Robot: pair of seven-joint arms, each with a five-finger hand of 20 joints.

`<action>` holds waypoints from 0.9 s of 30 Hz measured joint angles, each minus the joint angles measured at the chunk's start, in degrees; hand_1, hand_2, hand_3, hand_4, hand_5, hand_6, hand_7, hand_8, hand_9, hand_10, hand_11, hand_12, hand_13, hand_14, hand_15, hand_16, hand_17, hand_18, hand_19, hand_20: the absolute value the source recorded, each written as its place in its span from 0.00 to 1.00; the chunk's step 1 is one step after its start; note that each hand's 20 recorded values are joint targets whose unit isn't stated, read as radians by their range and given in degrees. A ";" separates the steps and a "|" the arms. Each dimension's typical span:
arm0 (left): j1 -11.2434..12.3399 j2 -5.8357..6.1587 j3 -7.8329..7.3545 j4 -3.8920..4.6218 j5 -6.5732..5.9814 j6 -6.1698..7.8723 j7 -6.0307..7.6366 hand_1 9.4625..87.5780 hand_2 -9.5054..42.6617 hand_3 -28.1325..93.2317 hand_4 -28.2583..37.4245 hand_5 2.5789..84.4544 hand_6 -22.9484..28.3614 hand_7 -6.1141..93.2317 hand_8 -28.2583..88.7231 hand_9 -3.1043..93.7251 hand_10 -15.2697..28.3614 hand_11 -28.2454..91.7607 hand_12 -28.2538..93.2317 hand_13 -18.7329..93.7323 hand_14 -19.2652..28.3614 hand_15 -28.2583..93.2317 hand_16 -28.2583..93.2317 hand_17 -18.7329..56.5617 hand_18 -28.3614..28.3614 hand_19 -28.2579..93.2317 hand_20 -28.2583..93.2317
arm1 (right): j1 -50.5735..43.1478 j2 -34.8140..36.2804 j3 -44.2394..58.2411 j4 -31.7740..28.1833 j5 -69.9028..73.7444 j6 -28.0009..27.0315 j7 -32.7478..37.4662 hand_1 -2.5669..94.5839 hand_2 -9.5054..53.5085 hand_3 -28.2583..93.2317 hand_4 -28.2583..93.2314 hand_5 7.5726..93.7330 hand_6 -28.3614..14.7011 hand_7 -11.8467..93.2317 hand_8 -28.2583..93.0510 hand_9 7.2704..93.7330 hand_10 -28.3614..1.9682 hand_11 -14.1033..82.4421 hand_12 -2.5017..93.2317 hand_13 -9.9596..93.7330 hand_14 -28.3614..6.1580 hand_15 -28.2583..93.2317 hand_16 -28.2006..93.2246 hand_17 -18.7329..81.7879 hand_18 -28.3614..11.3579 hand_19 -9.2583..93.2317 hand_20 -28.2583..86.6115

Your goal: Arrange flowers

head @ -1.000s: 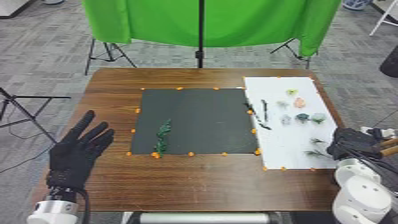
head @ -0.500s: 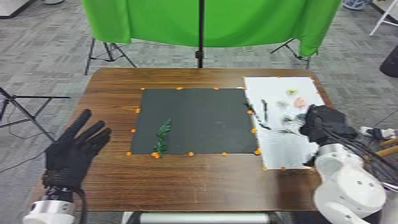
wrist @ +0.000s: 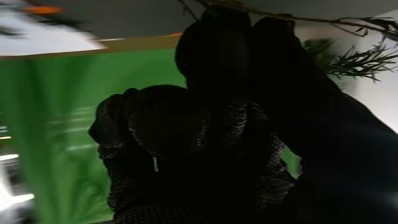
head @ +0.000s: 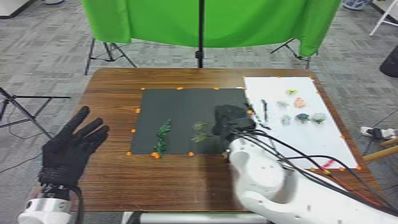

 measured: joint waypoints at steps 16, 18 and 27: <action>-0.31 0.91 -0.66 -0.40 0.06 0.69 -1.78 0.16 0.29 0.90 0.00 0.36 0.56 0.17 0.15 0.37 0.78 0.38 0.31 0.35 0.97 0.57 0.17 0.09 0.93 0.65 0.27 | 7.79 -9.56 -5.55 8.07 1.98 -10.38 1.68 0.45 0.17 0.84 0.01 1.00 0.66 0.39 0.12 1.00 0.55 0.69 0.21 0.95 0.52 0.85 0.40 0.65 0.04 1.00 0.70; -0.44 0.76 -0.69 -0.41 0.11 0.68 -1.93 0.16 0.29 0.90 0.00 0.36 0.56 0.17 0.15 0.37 0.78 0.38 0.31 0.35 0.97 0.57 0.17 0.09 0.93 0.65 0.27 | 8.08 -9.93 -5.55 8.37 2.61 -11.37 2.38 0.45 0.18 0.84 0.02 1.00 0.66 0.41 0.12 1.00 0.55 0.70 0.20 0.95 0.51 0.85 0.40 0.66 0.03 1.00 0.70; -1.09 0.72 -0.47 -0.38 0.11 0.68 -2.08 0.17 0.29 0.90 0.01 0.36 0.56 0.17 0.15 0.37 0.79 0.38 0.31 0.35 0.97 0.57 0.17 0.09 0.93 0.65 0.27 | 8.55 -11.53 -6.29 8.98 4.43 -11.89 3.25 0.43 0.23 0.82 0.02 1.00 0.67 0.43 0.10 1.00 0.54 0.72 0.19 0.96 0.51 0.85 0.41 0.66 0.02 1.00 0.71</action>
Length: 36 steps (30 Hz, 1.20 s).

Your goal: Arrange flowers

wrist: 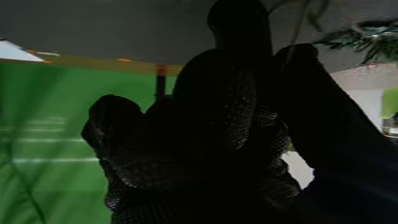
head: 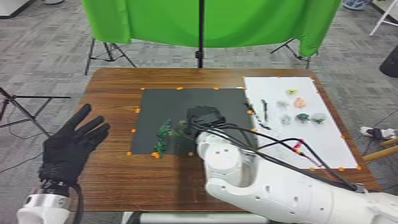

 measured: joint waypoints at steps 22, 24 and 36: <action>-2.11 -0.01 1.13 0.45 0.37 -0.18 -1.44 0.17 0.29 0.90 0.02 0.37 0.57 0.17 0.15 0.37 0.79 0.38 0.31 0.35 0.97 0.57 0.16 0.09 0.93 0.65 0.27 | -0.08 -2.99 -1.03 3.06 1.09 0.54 2.59 0.35 0.24 0.79 0.01 1.00 0.66 0.41 0.09 1.00 0.55 0.71 0.18 0.97 0.52 0.83 0.41 0.67 0.01 1.00 0.71; -2.11 -0.19 1.12 0.45 0.40 -0.18 -1.49 0.17 0.29 0.90 0.02 0.37 0.57 0.17 0.15 0.37 0.79 0.38 0.31 0.35 0.97 0.57 0.16 0.09 0.93 0.65 0.27 | -0.18 -2.99 -0.86 3.06 1.03 0.75 2.59 0.35 0.24 0.79 0.02 1.00 0.66 0.41 0.09 1.00 0.55 0.71 0.18 0.97 0.52 0.83 0.41 0.67 0.01 1.00 0.71; -0.63 -0.73 0.80 0.34 0.36 -0.12 -0.99 0.17 0.29 0.90 0.02 0.37 0.57 0.17 0.15 0.37 0.79 0.39 0.31 0.35 0.97 0.57 0.16 0.09 0.93 0.65 0.27 | -3.81 3.14 4.99 -5.74 1.12 17.43 -0.70 0.31 0.21 0.81 0.02 0.99 0.63 0.29 0.12 1.00 0.56 0.59 0.21 0.93 0.52 0.79 0.40 0.62 0.03 1.00 0.61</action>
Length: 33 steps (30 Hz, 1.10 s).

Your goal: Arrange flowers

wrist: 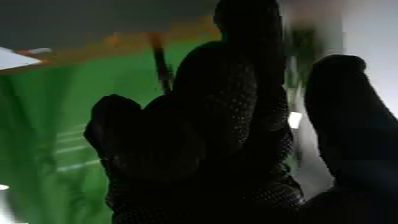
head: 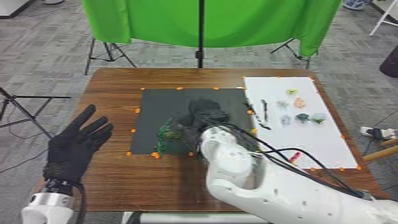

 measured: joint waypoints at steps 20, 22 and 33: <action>1.76 0.28 0.36 -0.28 -0.52 0.37 2.38 0.17 0.29 0.90 0.02 0.37 0.57 0.17 0.15 0.37 0.79 0.38 0.31 0.35 0.97 0.57 0.16 0.09 0.93 0.65 0.27 | -6.66 16.41 13.52 0.41 1.41 7.67 9.05 0.34 0.09 0.83 0.03 0.70 0.46 0.21 0.14 0.84 0.38 0.49 0.20 0.83 0.45 0.75 0.36 0.55 0.03 1.00 0.38; 1.76 0.32 0.44 -0.28 -0.54 0.39 2.37 0.17 0.29 0.90 0.02 0.37 0.57 0.17 0.15 0.37 0.79 0.39 0.31 0.35 0.97 0.57 0.16 0.09 0.93 0.65 0.27 | -6.52 16.40 13.30 1.45 1.44 5.61 9.27 0.34 0.09 0.83 0.03 0.69 0.45 0.21 0.14 0.84 0.38 0.50 0.20 0.83 0.45 0.75 0.36 0.55 0.03 1.00 0.38; 1.70 0.54 0.71 -0.27 -0.67 0.41 2.38 0.17 0.29 0.90 0.02 0.37 0.57 0.17 0.15 0.37 0.79 0.38 0.31 0.35 0.97 0.57 0.16 0.09 0.93 0.65 0.27 | -1.98 14.20 5.86 8.14 1.68 -1.08 10.84 0.34 0.06 0.82 0.03 0.68 0.43 0.20 0.14 0.82 0.36 0.50 0.20 0.82 0.45 0.76 0.36 0.55 0.02 1.00 0.38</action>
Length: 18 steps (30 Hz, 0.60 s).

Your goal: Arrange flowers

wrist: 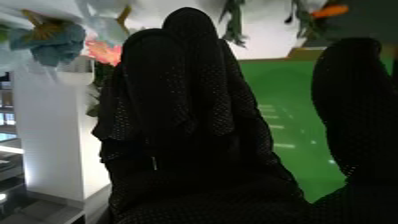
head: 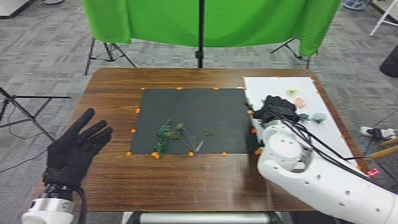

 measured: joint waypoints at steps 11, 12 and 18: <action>-0.44 -0.03 0.09 0.12 -0.02 0.00 -0.17 0.17 0.29 0.90 0.02 0.37 0.57 0.17 0.15 0.37 0.79 0.39 0.31 0.35 0.97 0.57 0.16 0.09 0.93 0.65 0.27 | 6.43 -5.06 -4.97 7.35 2.18 -7.43 0.19 0.41 0.00 0.82 0.02 0.77 0.51 0.24 0.14 0.84 0.42 0.53 0.20 0.83 0.48 0.77 0.35 0.55 0.04 1.00 0.38; -0.57 -0.03 0.14 0.13 -0.02 0.00 -0.17 0.17 0.29 0.90 0.02 0.37 0.57 0.17 0.15 0.37 0.79 0.39 0.31 0.35 0.97 0.57 0.16 0.09 0.93 0.65 0.27 | 7.04 -5.60 -5.34 7.91 2.18 -8.26 0.19 0.44 0.00 0.83 0.01 0.80 0.54 0.26 0.15 0.85 0.45 0.54 0.21 0.84 0.50 0.77 0.36 0.56 0.05 1.00 0.39; -1.25 -0.03 0.27 0.16 -0.03 0.00 -0.16 0.17 0.29 0.90 0.02 0.37 0.57 0.17 0.15 0.37 0.79 0.38 0.31 0.35 0.97 0.57 0.16 0.09 0.93 0.65 0.27 | 10.39 -7.39 -9.34 9.71 0.96 -10.42 0.20 0.61 0.00 0.79 0.00 0.94 0.60 0.32 0.28 0.96 0.62 0.55 0.27 0.91 0.61 0.78 0.39 0.61 0.11 1.00 0.48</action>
